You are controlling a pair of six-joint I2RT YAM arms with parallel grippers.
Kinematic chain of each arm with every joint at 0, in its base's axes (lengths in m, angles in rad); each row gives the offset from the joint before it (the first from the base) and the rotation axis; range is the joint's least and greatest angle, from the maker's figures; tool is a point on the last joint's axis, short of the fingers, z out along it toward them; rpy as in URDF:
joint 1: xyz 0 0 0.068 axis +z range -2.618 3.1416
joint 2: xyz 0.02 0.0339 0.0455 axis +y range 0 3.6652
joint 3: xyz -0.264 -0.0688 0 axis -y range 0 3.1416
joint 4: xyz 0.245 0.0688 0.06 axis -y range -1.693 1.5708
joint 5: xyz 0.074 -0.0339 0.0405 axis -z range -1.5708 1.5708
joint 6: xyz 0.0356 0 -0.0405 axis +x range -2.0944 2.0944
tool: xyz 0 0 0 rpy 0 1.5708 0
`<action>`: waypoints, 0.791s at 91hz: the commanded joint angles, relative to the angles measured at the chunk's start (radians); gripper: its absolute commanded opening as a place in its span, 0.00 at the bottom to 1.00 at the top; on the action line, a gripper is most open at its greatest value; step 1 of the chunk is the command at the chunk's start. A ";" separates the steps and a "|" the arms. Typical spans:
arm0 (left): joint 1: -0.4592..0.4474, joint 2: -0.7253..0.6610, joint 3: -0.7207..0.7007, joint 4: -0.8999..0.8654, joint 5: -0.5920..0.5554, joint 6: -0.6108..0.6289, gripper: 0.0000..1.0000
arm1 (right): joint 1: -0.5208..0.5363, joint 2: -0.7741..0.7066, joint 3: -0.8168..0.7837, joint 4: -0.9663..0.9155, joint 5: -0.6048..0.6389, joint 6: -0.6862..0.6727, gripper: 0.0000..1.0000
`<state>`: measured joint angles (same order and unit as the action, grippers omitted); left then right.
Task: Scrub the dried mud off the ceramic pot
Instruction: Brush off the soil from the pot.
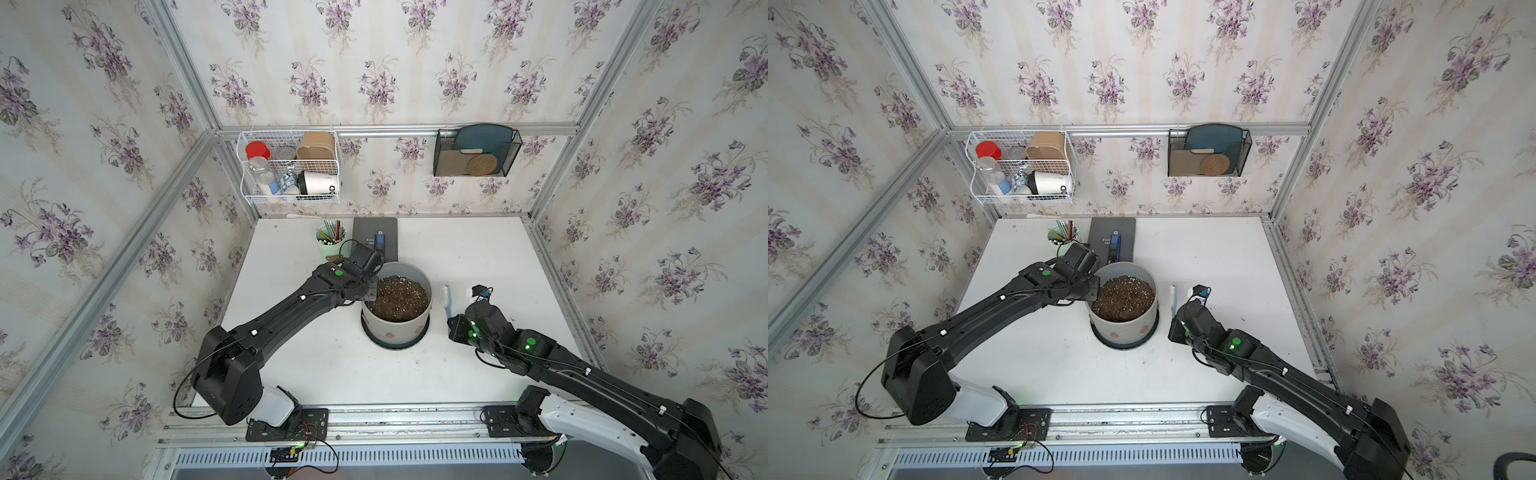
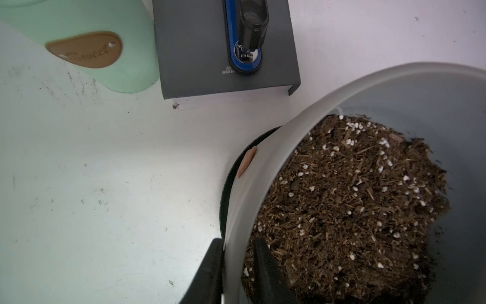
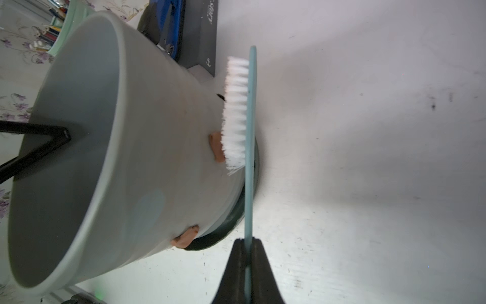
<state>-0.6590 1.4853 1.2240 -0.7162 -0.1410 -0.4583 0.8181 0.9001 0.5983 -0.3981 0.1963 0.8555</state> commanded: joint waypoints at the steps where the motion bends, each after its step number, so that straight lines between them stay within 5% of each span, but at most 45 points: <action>1: -0.004 -0.007 0.003 -0.002 0.026 -0.028 0.25 | -0.042 -0.012 0.010 -0.074 0.027 -0.042 0.00; 20: -0.004 0.000 0.015 -0.008 0.043 -0.038 0.25 | -0.054 0.075 -0.046 0.058 -0.180 -0.074 0.00; 40: -0.003 0.006 0.010 -0.005 0.049 -0.045 0.25 | -0.020 0.051 -0.087 0.176 -0.268 -0.069 0.00; 72: -0.004 0.006 0.007 -0.005 0.046 -0.047 0.25 | -0.025 -0.030 -0.054 0.107 -0.197 -0.074 0.00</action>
<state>-0.6594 1.4921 1.2297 -0.7300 -0.1364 -0.4988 0.7979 0.8906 0.5175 -0.2970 -0.0410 0.7937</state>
